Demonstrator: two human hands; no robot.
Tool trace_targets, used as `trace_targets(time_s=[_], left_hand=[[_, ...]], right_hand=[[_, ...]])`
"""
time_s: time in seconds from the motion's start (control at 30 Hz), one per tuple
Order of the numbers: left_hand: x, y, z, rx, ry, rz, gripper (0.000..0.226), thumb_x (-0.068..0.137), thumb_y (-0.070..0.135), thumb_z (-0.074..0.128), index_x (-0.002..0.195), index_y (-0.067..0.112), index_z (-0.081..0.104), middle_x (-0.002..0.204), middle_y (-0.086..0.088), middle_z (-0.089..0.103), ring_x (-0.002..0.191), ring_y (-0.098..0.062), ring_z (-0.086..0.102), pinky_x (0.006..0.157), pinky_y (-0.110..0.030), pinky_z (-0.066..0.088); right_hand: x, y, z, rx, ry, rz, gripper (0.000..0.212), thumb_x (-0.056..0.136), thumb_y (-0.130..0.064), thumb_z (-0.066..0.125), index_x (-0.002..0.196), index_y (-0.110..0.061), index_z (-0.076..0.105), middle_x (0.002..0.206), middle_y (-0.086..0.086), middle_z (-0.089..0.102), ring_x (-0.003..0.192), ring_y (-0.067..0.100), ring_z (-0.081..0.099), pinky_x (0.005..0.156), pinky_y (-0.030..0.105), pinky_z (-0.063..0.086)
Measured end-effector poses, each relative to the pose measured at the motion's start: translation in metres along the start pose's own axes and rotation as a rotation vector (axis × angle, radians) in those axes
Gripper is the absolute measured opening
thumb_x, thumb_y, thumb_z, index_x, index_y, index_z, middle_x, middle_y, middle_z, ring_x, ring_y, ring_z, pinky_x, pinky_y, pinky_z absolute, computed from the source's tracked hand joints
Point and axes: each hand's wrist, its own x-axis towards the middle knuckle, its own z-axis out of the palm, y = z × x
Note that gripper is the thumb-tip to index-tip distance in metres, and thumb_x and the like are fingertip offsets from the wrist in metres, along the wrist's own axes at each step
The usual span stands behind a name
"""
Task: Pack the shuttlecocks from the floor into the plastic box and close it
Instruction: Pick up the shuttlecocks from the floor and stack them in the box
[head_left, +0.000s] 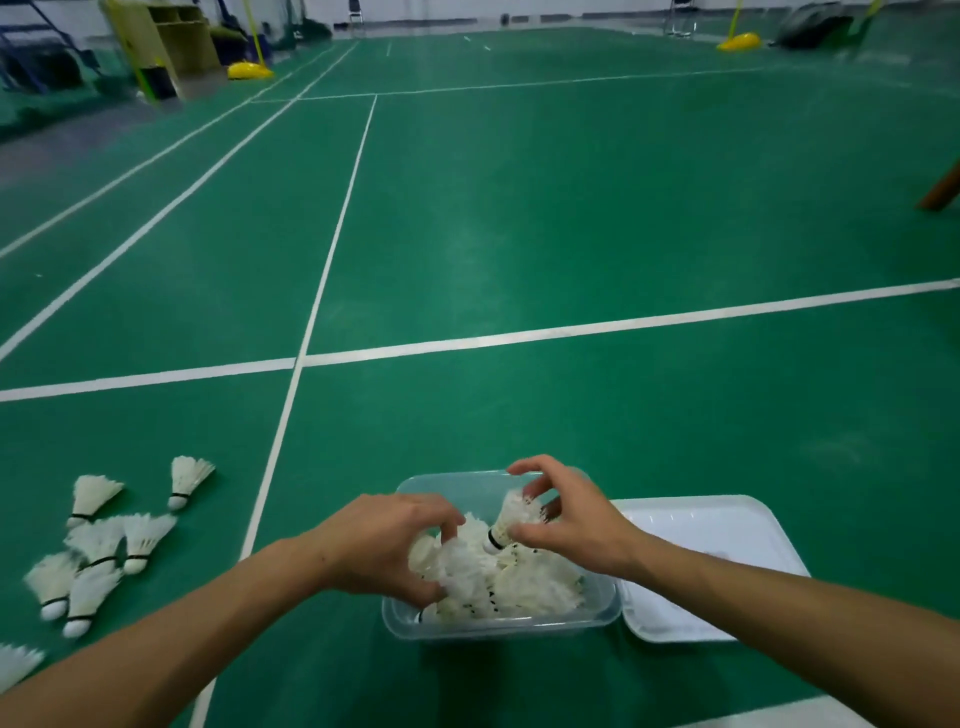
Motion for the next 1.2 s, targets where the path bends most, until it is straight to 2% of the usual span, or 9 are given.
trace_targets(time_s=[0.1, 0.2, 0.43, 0.67, 0.8, 0.87, 0.97, 1.13, 1.2], left_hand=[[-0.003, -0.007, 0.008, -0.056, 0.016, -0.014, 0.05, 0.073, 0.068, 0.068, 0.114, 0.047, 0.048, 0.138, 0.029, 0.056, 0.117, -0.003, 0.058, 0.095, -0.033, 0.051], [-0.005, -0.007, 0.017, -0.088, 0.054, -0.024, 0.051, 0.072, 0.067, 0.069, 0.114, 0.046, 0.049, 0.136, 0.028, 0.058, 0.115, -0.003, 0.058, 0.094, -0.033, 0.051], [-0.002, -0.006, 0.015, -0.149, 0.037, -0.057, 0.052, 0.072, 0.068, 0.07, 0.116, 0.048, 0.052, 0.131, 0.029, 0.061, 0.112, -0.002, 0.059, 0.096, -0.035, 0.051], [-0.003, -0.006, 0.01, -0.162, 0.002, -0.086, 0.057, 0.071, 0.07, 0.072, 0.12, 0.048, 0.053, 0.13, 0.028, 0.062, 0.112, -0.003, 0.058, 0.098, -0.036, 0.05], [-0.002, -0.005, 0.009, -0.171, -0.03, -0.089, 0.056, 0.072, 0.069, 0.074, 0.12, 0.048, 0.055, 0.122, 0.027, 0.064, 0.106, -0.002, 0.058, 0.096, -0.035, 0.051], [-0.002, -0.004, 0.009, -0.165, -0.042, -0.086, 0.057, 0.071, 0.069, 0.074, 0.121, 0.047, 0.055, 0.119, 0.026, 0.064, 0.105, -0.003, 0.058, 0.095, -0.035, 0.051], [-0.001, -0.002, 0.009, -0.139, -0.051, -0.079, 0.058, 0.072, 0.068, 0.073, 0.122, 0.046, 0.055, 0.122, 0.027, 0.063, 0.105, -0.004, 0.058, 0.095, -0.035, 0.051], [0.002, -0.001, 0.008, -0.122, -0.062, -0.065, 0.056, 0.071, 0.07, 0.07, 0.119, 0.045, 0.054, 0.133, 0.027, 0.06, 0.115, -0.005, 0.058, 0.098, -0.038, 0.051], [0.003, -0.001, 0.007, -0.122, -0.056, -0.062, 0.056, 0.071, 0.071, 0.069, 0.118, 0.045, 0.054, 0.134, 0.026, 0.06, 0.116, -0.005, 0.058, 0.099, -0.039, 0.051]], right_hand=[[0.002, 0.009, 0.014, 0.031, -0.015, 0.0, 0.069, 0.079, -0.033, 0.092, 0.136, -0.044, 0.055, 0.116, -0.007, 0.058, 0.069, 0.002, 0.061, 0.077, 0.025, 0.059], [0.002, 0.011, 0.017, 0.026, -0.036, 0.003, 0.07, 0.079, -0.032, 0.092, 0.138, -0.044, 0.057, 0.119, -0.007, 0.057, 0.08, 0.008, 0.062, 0.078, 0.023, 0.058], [0.017, 0.012, 0.023, -0.051, -0.065, -0.013, 0.048, 0.074, -0.028, 0.09, 0.116, -0.036, 0.071, 0.117, -0.013, 0.07, 0.095, 0.01, 0.069, 0.085, 0.032, 0.062], [0.027, 0.011, 0.041, -0.17, -0.067, -0.052, 0.048, 0.072, -0.031, 0.094, 0.111, -0.03, 0.067, 0.113, -0.011, 0.068, 0.099, 0.009, 0.065, 0.09, 0.035, 0.058], [0.028, 0.012, 0.054, -0.24, -0.073, -0.059, 0.045, 0.073, -0.026, 0.092, 0.11, -0.026, 0.067, 0.107, -0.012, 0.069, 0.093, 0.009, 0.066, 0.085, 0.038, 0.059], [0.027, 0.014, 0.06, -0.242, -0.08, -0.059, 0.043, 0.074, -0.022, 0.092, 0.111, -0.022, 0.07, 0.103, -0.01, 0.071, 0.086, 0.012, 0.069, 0.081, 0.04, 0.06], [0.024, 0.017, 0.064, -0.238, -0.1, -0.044, 0.048, 0.076, -0.02, 0.093, 0.119, -0.019, 0.071, 0.102, -0.009, 0.072, 0.083, 0.012, 0.071, 0.078, 0.034, 0.061], [0.02, 0.017, 0.053, -0.194, -0.135, -0.037, 0.07, 0.075, -0.028, 0.091, 0.138, -0.023, 0.06, 0.123, -0.007, 0.066, 0.098, 0.008, 0.069, 0.091, 0.032, 0.06], [0.018, 0.016, 0.05, -0.203, -0.135, -0.043, 0.071, 0.076, -0.03, 0.09, 0.139, -0.023, 0.058, 0.126, -0.008, 0.064, 0.104, 0.007, 0.066, 0.095, 0.032, 0.059]])
